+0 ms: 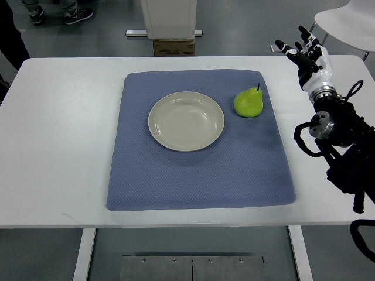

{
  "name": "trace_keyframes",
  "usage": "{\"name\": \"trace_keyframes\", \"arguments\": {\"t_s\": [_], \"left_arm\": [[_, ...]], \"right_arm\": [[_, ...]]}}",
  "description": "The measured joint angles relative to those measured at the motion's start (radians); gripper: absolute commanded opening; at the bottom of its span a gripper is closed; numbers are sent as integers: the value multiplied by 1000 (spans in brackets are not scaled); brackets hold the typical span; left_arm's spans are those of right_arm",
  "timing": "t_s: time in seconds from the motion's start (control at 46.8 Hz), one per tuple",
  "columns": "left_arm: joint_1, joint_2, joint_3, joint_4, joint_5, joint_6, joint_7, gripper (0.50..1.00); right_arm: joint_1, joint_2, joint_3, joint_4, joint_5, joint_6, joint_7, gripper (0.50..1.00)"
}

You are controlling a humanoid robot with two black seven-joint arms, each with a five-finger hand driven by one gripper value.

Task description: Place pear on plate with right hand

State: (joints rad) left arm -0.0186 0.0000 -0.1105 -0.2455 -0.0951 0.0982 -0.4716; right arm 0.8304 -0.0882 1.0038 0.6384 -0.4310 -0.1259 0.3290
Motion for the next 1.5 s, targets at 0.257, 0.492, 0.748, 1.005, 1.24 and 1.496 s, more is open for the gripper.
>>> {"name": "trace_keyframes", "arguments": {"t_s": [0.257,0.492,0.748,1.005,1.24,1.496], "left_arm": [[-1,0,0,0,0,0,0,1000],[-1,0,0,1,0,3,0,1000],[10,0,0,2,0,9,0,1000],[10,0,0,2,0,9,0,1000],[10,0,0,2,0,9,0,1000],[10,0,0,2,0,9,0,1000]], "right_arm": [[-2,-5,-4,1,0,0,1,1000],[-10,0,-17,1,0,0,-4,1000],[-13,16,-29,1,0,2,-10,1000],[-10,25,-47,1,0,2,-10,1000],[-10,25,-47,1,0,2,-10,1000],[-8,25,-47,1,0,2,-9,1000]]}}
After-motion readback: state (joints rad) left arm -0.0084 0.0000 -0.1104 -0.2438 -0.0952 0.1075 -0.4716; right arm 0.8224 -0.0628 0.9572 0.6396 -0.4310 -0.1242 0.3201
